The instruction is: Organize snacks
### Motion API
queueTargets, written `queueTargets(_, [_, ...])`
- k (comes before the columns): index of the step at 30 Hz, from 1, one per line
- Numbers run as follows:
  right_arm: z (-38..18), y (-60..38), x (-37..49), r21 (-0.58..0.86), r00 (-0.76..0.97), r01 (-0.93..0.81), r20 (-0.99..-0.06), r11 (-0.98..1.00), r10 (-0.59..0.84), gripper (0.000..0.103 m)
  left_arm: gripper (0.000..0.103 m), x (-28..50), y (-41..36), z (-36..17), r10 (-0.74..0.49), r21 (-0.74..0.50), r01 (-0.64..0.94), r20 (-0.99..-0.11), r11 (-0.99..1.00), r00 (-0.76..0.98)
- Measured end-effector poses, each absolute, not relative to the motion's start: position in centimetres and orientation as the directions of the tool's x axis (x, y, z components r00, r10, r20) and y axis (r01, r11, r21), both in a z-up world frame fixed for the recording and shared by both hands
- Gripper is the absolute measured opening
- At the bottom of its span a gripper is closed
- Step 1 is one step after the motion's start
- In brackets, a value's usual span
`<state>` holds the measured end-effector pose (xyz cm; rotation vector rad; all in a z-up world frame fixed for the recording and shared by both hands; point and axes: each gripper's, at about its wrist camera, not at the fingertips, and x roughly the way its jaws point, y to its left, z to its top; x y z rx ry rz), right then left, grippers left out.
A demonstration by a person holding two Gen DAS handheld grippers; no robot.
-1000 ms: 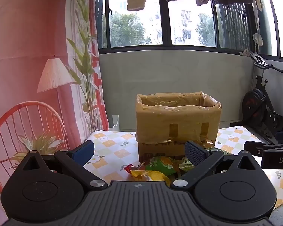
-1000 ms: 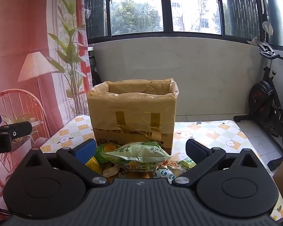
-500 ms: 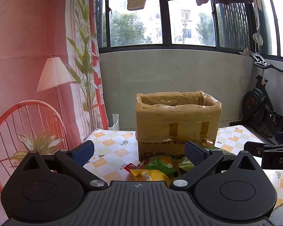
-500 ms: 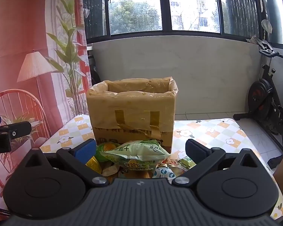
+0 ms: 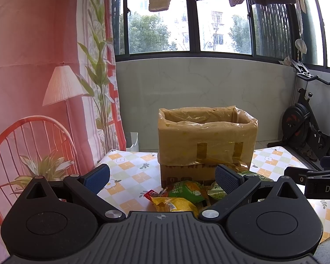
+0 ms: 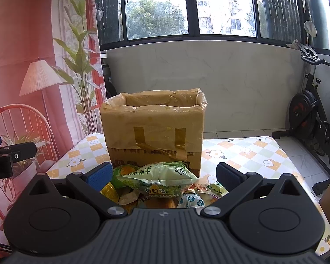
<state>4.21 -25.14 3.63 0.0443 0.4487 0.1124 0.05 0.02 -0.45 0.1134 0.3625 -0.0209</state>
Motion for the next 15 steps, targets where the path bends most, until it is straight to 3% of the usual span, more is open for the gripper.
queueTargets(15, [3.35, -25.16, 4.32, 0.074, 0.892, -0.095, -0.436, 0.993, 0.118, 0.102, 0.103, 0.08, -0.06, -0.61, -0.003, 0.100, 0.042, -0.361, 0.994, 0.933])
